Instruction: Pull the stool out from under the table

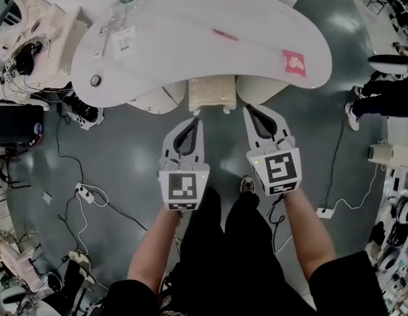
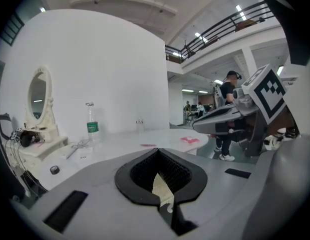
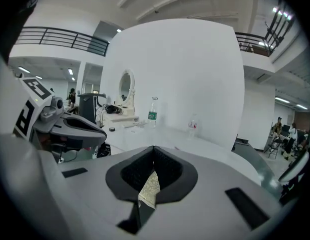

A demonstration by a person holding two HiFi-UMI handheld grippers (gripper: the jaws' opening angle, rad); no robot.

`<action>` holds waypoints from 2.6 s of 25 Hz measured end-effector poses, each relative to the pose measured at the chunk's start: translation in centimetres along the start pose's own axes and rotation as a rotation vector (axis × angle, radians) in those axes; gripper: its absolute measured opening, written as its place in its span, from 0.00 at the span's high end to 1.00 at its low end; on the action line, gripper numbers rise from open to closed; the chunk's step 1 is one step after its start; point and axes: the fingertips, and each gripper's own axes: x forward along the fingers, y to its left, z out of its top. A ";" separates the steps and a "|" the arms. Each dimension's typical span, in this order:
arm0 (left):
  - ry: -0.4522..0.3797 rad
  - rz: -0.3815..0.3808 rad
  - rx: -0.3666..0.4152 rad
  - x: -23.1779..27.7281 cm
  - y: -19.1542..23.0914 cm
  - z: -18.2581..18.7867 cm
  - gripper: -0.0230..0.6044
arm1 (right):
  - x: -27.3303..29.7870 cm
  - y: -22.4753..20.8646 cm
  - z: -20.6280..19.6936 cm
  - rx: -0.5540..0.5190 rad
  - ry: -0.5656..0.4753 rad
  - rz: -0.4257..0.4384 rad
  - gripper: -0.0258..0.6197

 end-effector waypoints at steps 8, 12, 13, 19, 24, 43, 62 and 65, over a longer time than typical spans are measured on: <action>0.076 -0.098 0.108 5.8 1.4 -9.3 0.95 | 6.8 0.1 -9.8 -0.007 0.077 0.009 0.95; 0.118 -0.106 0.101 9.6 2.0 -16.0 0.95 | 11.0 0.2 -16.2 0.066 0.105 0.036 0.95; 0.128 -0.101 0.101 10.4 2.1 -17.4 0.95 | 11.9 0.2 -17.6 0.090 0.106 0.043 0.95; 0.145 -0.114 0.065 14.6 1.0 -22.8 0.95 | 15.5 -0.3 -23.9 0.091 0.122 0.078 0.95; 0.142 -0.133 -0.017 17.8 1.1 -26.2 0.95 | 17.8 -0.4 -28.0 0.048 0.149 0.114 0.95; 0.377 -0.051 0.926 27.9 1.5 -42.6 0.49 | 26.6 1.8 -44.0 -0.777 0.396 0.084 0.58; 0.493 -0.011 1.210 32.3 3.8 -48.2 0.48 | 31.9 0.2 -49.1 -1.104 0.472 -0.030 0.55; 0.498 -0.009 1.182 32.3 3.8 -47.8 0.52 | 31.9 0.2 -49.1 -1.108 0.487 -0.029 0.56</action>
